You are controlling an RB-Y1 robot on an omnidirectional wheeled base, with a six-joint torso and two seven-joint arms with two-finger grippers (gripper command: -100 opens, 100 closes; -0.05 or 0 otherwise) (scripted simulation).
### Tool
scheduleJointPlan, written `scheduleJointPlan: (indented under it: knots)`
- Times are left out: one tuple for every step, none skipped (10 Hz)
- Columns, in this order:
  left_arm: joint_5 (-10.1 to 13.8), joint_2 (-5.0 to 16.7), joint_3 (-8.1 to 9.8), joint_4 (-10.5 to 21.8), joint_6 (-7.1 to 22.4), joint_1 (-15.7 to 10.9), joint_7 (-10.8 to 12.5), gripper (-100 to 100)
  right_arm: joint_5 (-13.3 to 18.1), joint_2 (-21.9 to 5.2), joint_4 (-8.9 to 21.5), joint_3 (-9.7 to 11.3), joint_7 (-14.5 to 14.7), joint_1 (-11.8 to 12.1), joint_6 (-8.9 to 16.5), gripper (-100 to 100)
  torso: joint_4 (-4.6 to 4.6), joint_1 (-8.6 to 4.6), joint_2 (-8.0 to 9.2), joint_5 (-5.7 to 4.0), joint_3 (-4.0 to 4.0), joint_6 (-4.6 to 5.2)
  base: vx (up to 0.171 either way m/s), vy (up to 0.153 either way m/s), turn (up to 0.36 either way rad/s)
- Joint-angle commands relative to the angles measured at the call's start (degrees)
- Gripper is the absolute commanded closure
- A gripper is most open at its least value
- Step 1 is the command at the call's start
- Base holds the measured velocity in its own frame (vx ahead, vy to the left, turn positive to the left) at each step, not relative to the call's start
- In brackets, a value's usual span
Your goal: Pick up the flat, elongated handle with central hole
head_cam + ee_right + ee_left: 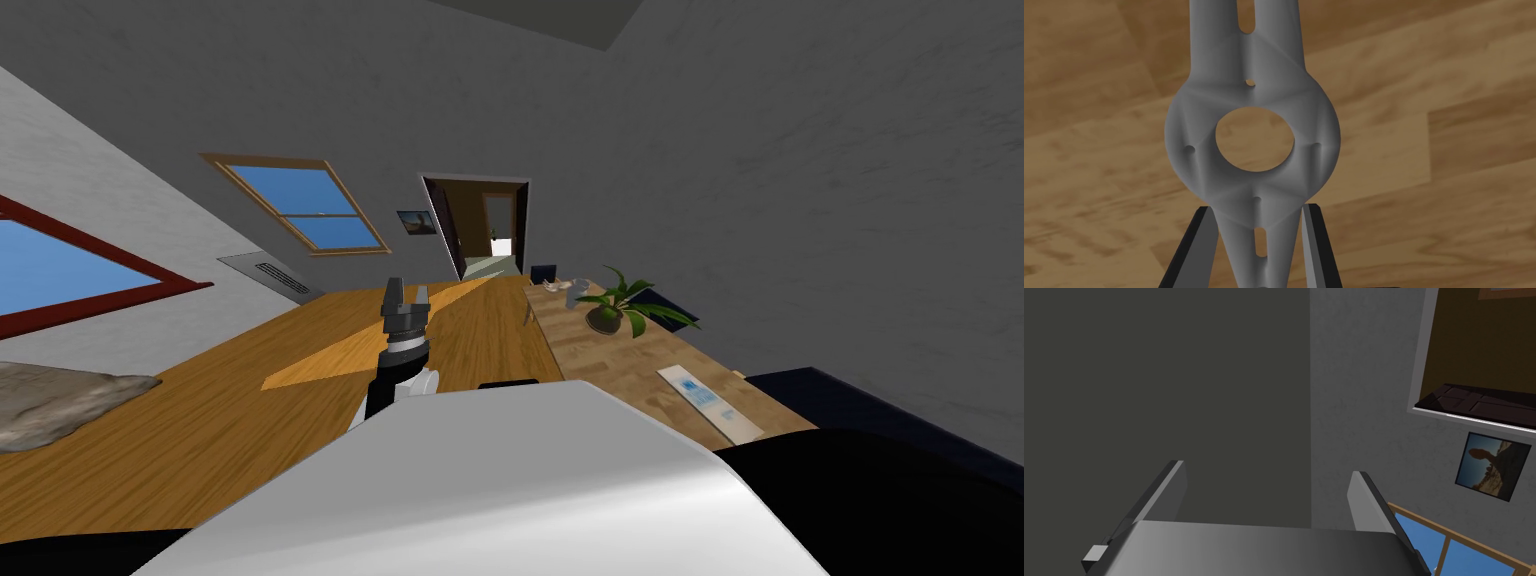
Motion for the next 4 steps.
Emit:
scheduleJointPlan:
  knots:
    - [0.0, 0.0, 0.00, 0.0, 0.0, 0.0, 0.0, 0, -0.3, -1.7, -0.8, 0.3, -0.4, 0.0, -0.9, 100, 0.00, 0.00, 0.00, 0.00, 0.00, 0.00, -0.002, 0.053, -0.042]
    - [0.0, 0.0, 0.00, 0.0, 0.0, 0.0, 0.0, 0, -0.6, -3.0, -1.3, 0.5, -0.6, 0.1, -1.6, 100, 0.00, 0.11, 0.01, 0.01, 0.00, 0.01, -0.007, 0.050, -0.040]
    - [0.0, 0.0, 0.00, 0.0, 0.0, 0.0, 0.0, 0, -0.4, -2.3, -1.1, 0.4, -0.5, 0.0, -1.1, 100, 0.01, 0.12, 0.01, 0.01, 0.01, 0.00, -0.003, 0.020, -0.007]
    - [0.0, 0.0, 0.00, 0.0, 0.0, 0.0, 0.0, 0, -0.4, -2.4, -1.1, 0.4, -0.6, 0.0, -1.2, 0, 0.01, 0.03, 0.01, -0.02, 0.01, 0.00, 0.000, 0.000, 0.000]
